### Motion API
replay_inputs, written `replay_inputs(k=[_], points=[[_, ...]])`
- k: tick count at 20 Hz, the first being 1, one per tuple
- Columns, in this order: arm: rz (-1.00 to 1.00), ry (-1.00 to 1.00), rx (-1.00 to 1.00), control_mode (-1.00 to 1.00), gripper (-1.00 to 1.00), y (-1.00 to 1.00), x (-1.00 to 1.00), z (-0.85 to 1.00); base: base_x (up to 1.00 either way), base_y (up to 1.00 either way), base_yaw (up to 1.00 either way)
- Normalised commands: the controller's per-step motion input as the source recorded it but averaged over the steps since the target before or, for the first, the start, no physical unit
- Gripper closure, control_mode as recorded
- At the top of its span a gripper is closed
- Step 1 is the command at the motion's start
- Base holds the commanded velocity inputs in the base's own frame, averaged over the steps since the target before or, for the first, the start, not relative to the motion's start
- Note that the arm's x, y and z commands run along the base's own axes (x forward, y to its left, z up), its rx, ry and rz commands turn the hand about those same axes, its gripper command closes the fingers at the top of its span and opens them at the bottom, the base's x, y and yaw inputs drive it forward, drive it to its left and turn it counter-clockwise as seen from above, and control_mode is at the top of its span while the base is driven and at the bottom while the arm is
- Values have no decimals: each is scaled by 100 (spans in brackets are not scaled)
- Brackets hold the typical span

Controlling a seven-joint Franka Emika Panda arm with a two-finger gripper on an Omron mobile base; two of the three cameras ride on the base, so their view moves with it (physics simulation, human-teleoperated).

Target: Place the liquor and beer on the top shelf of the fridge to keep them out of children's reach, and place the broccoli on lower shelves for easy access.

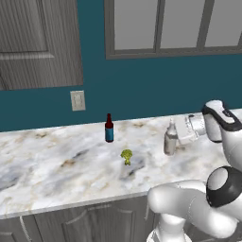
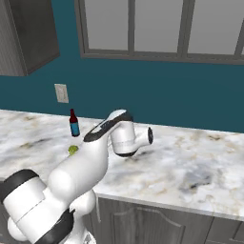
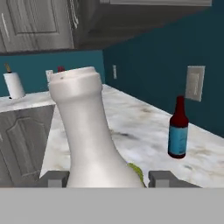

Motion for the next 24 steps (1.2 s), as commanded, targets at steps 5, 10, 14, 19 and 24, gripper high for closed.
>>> replay_inputs(k=[5,10,14,19,24], points=[[-44,-2,0,-100,100,37,-30,92,0,0,0],[-48,1,0,-100,100,38,-17,62,0,0,0],[-35,5,-1,-100,100,35,-11,70,0,0,0],[-19,6,-6,-100,100,7,-23,60,0,0,0],[-6,3,-3,-100,100,0,-31,51,0,0,0]])
